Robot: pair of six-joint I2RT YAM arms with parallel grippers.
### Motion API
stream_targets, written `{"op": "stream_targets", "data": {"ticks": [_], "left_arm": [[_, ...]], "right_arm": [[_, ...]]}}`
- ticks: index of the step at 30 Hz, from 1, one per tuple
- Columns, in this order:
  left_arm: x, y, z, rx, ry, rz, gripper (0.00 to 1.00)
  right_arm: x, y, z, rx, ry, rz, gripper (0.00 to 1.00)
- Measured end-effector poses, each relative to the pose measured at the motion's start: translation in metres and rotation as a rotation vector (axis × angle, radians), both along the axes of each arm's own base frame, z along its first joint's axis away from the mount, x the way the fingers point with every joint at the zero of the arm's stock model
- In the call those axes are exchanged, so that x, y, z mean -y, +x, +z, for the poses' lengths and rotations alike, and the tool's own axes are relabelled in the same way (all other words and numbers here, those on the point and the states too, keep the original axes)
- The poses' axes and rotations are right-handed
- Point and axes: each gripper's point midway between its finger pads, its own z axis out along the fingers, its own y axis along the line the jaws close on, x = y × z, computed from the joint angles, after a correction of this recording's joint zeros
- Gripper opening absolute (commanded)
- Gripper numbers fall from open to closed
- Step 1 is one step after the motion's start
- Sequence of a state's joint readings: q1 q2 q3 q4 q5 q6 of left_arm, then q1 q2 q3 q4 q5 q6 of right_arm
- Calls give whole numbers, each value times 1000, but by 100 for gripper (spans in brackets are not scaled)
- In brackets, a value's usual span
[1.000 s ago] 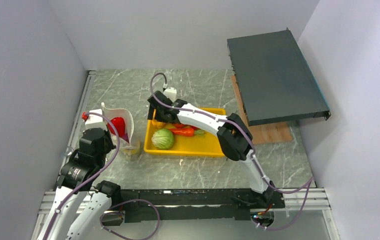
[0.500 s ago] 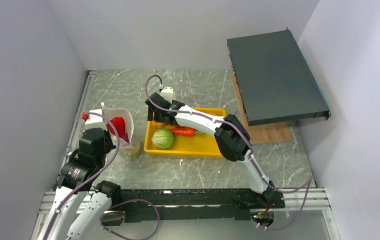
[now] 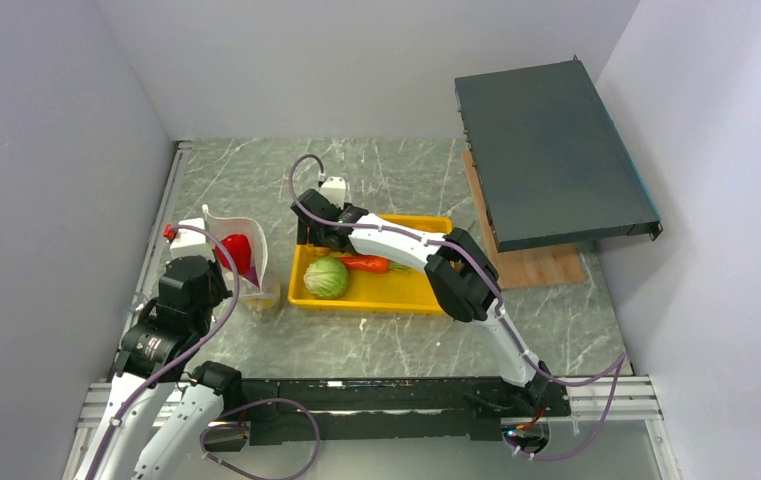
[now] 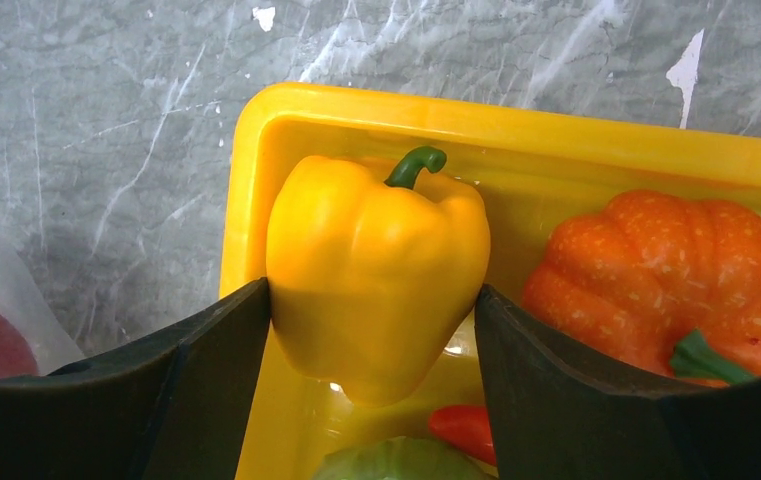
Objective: Place the food in the zip-top bag and seal the zipper
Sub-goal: Pick up the fake vegetable from the bin.
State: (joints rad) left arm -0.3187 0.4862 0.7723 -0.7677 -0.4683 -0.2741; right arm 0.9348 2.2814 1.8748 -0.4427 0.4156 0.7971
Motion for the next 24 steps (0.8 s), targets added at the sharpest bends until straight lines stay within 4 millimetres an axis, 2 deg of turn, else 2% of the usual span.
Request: {"op": "stream_targets", "data": {"ticks": [3,10,13,15,18,20,24], "left_arm": [[0,0,0,0,0,0,0],[0,0,0,0,0,2,0],[-2,0,0,-1,4,8,0],[-2,-1,0,-2,5,11,0],[-4,-1,0,-2,9,20,0],[-5,-1,0,-2,11,24,0],[-5,-2,0,2,9,26,0]], "right_arm": [[0,0,0,6,-10,15,46],[1,-4,4,21,-32,80,21],[9,-11,15,24,-44,109,13],[12,-15,33,42,-31,128,8],[16,-20,74,90,8,152,1],[18,-23,107,134,49,167,0],[21,-35,157,206,118,206,0]]}}
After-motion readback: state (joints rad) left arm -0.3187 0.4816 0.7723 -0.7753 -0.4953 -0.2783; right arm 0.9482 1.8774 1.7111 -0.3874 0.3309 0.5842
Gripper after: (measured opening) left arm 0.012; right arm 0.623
